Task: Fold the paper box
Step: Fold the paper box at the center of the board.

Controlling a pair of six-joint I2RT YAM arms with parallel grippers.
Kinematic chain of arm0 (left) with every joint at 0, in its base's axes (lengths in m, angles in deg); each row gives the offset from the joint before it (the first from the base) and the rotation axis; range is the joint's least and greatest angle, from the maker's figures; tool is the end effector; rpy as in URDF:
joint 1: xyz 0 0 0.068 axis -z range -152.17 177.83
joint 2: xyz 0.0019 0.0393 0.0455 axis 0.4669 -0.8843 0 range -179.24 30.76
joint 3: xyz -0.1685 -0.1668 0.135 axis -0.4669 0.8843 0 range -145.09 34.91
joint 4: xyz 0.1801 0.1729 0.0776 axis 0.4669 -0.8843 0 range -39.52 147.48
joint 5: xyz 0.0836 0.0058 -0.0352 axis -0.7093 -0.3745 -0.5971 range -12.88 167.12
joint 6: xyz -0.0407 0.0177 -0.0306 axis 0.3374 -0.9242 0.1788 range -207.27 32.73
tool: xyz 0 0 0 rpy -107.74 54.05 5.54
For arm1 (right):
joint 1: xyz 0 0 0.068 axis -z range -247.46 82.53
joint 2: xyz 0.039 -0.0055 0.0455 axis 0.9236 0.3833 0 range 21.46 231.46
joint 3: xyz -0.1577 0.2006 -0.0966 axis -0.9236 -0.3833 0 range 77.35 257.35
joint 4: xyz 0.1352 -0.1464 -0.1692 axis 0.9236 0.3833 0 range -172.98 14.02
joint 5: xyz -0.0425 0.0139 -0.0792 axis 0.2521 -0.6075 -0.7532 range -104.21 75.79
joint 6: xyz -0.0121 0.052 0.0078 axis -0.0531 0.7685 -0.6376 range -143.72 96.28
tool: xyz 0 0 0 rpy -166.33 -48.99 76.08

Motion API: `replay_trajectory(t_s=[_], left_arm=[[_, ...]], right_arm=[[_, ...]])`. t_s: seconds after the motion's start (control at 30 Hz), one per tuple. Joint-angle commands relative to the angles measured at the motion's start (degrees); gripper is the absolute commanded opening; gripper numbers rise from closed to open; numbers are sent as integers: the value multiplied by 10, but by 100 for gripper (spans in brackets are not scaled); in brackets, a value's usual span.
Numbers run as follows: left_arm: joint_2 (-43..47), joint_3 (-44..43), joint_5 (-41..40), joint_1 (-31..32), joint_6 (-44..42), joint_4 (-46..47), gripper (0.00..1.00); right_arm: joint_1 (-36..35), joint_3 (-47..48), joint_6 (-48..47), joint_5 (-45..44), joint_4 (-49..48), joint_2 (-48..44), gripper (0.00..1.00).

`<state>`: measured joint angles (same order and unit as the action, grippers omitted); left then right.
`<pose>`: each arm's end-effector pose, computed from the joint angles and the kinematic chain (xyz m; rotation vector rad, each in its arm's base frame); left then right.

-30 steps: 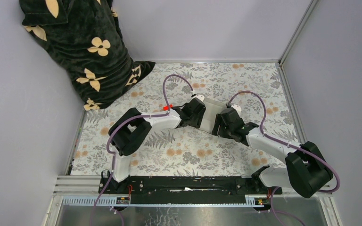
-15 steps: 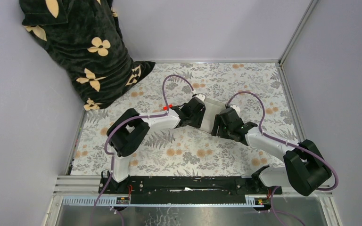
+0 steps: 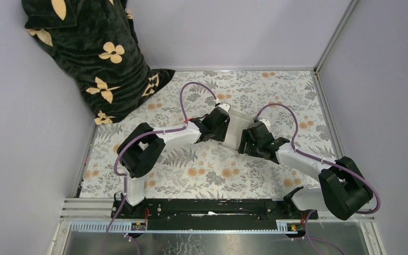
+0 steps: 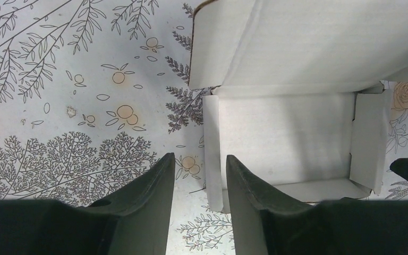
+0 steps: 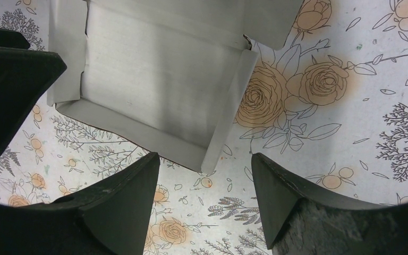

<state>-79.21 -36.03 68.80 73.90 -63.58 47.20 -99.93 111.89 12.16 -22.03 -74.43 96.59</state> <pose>0.2877 -0.2914 0.1712 0.4113 2.4201 -0.3737 0.2125 0.1295 0.1721 0.1353 2.4496 0.3746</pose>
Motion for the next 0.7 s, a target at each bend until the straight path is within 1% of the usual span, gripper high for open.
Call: replay_trajectory(t_s=[0.0, 0.27, 0.67], left_arm=[[-9, -12, 1, -3, -2, 10, 46], [-24, -25, 9, -3, -3, 10, 40], [-30, -36, 6, -3, -5, 7, 38]], right_arm=[[3, 18, -6, 5, -5, 2, 72], [4, 11, -5, 9, -12, 4, 72], [3, 1, -5, 15, -25, 8, 71]])
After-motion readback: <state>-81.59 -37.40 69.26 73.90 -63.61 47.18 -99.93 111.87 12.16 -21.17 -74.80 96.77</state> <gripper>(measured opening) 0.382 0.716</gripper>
